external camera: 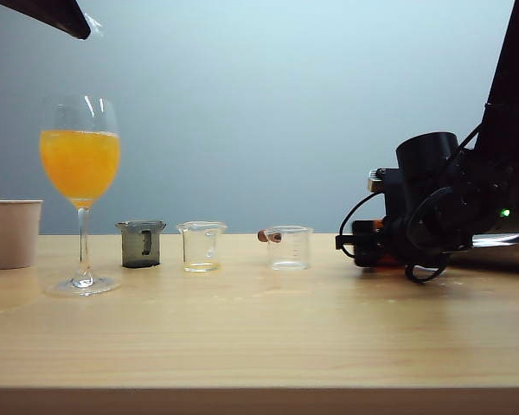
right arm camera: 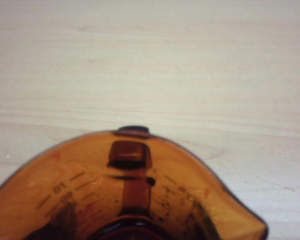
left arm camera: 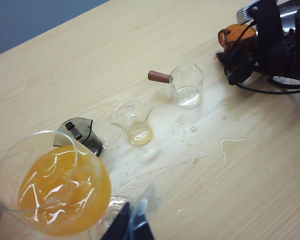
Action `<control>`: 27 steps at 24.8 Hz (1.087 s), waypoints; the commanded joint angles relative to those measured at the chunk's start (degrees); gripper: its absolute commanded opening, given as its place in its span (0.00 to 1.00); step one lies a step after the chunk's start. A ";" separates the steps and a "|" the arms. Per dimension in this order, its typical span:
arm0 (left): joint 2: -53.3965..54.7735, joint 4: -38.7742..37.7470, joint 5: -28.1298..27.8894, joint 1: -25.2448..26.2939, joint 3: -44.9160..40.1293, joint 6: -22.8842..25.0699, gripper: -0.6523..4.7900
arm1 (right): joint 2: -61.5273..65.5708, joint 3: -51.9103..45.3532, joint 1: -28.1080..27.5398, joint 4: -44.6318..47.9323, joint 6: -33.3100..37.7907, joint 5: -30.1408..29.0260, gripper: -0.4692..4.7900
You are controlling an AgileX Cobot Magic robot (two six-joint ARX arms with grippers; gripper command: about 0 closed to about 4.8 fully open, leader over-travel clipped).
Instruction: Pick up the fourth measuring cup from the left, pour the grenadine inside into the goblet, and finally put the measuring cup back in its original place.
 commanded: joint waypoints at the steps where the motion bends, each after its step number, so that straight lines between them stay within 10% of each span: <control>1: -0.09 0.37 -0.59 -0.04 0.20 0.24 0.11 | -0.17 0.09 0.00 0.55 0.09 -0.74 0.29; 15: -3.48 -5.35 -5.92 1.90 3.06 -1.86 0.11 | -14.73 0.07 1.49 -10.58 -0.13 -9.84 0.29; 23: -7.56 -9.57 12.41 21.31 4.11 -8.00 0.11 | -28.94 3.98 7.56 -25.88 -0.50 -17.86 0.29; 27: -7.17 -9.81 9.16 23.39 4.04 -8.13 0.11 | -27.32 13.77 14.84 -34.27 -3.89 -17.57 0.29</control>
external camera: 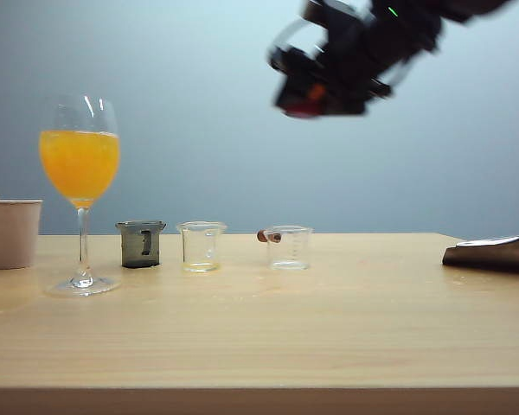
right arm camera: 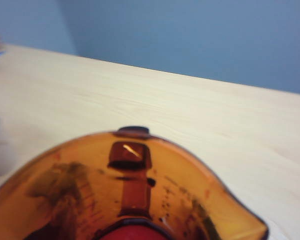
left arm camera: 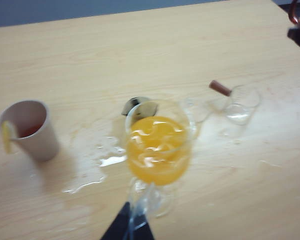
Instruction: Pick up the fourth measuring cup from the left, pour the grenadine inside into the goblet, and finally put the measuring cup back in its original place.
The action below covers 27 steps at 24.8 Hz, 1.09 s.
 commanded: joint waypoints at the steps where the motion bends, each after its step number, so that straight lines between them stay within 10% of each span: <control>1: 0.44 0.59 -1.81 0.22 0.04 -0.15 0.11 | 1.53 5.40 4.22 -1.51 -3.76 -0.17 0.29; 13: 8.07 1.01 -1.29 -0.17 0.04 -0.17 0.11 | 15.17 27.69 12.00 -8.46 -5.01 -0.57 0.29; 27: 8.35 3.48 -9.57 -11.39 0.04 -2.45 0.11 | 21.07 33.16 14.58 -9.60 -25.70 1.22 0.29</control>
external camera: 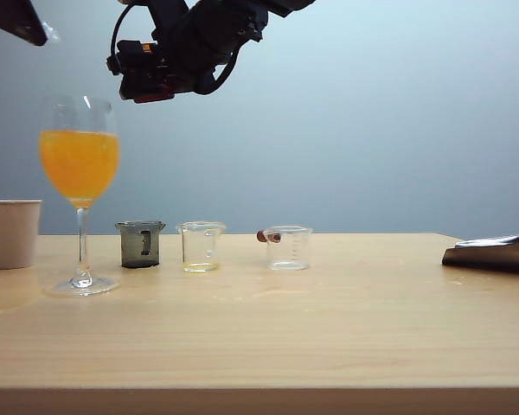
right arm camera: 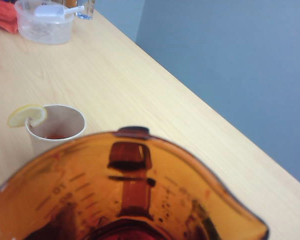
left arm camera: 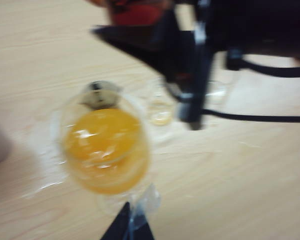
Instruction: Pick up the fourth measuring cup from the left, pour the grenadine inside into the goblet, and finally put the measuring cup back in its original place.
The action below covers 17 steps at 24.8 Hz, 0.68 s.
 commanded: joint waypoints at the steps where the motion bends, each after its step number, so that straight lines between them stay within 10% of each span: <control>1: -0.15 0.33 -2.91 0.17 0.09 -0.09 0.11 | -0.52 0.24 0.09 2.10 -2.38 0.24 0.29; 17: -0.15 -0.55 -4.92 0.57 0.09 6.08 0.11 | -0.52 0.26 2.89 2.05 -17.31 0.28 0.29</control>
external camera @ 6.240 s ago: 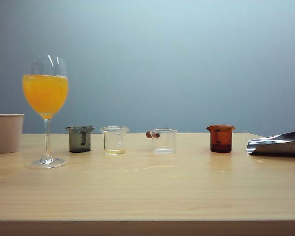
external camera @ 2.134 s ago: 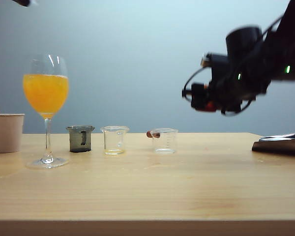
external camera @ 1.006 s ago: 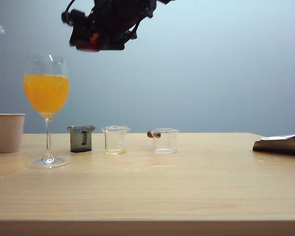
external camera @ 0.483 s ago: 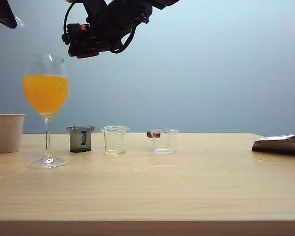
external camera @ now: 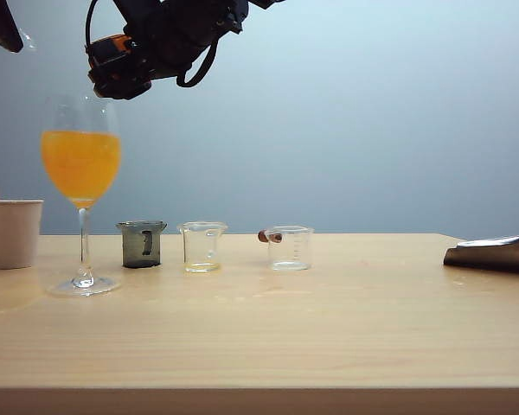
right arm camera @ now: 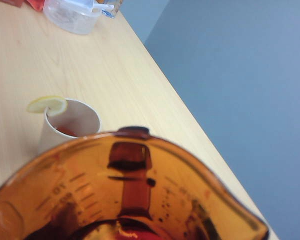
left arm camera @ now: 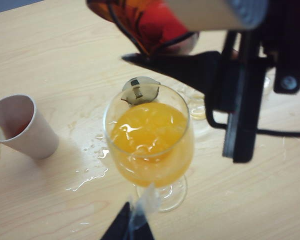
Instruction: Pick up the fourth measuring cup from the left, pour the grenadine inside into the goblet, and finally put the measuring cup back in its original place.
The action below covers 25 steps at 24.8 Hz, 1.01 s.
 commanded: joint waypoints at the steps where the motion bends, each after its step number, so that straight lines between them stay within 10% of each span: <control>1: -0.15 -0.83 0.13 0.00 0.09 0.77 0.11 | -0.52 0.24 0.00 1.53 -3.15 0.44 0.29; 25: -0.13 -2.82 -3.69 -0.02 0.09 0.52 0.11 | -0.52 0.26 -0.04 4.61 -20.20 0.76 0.29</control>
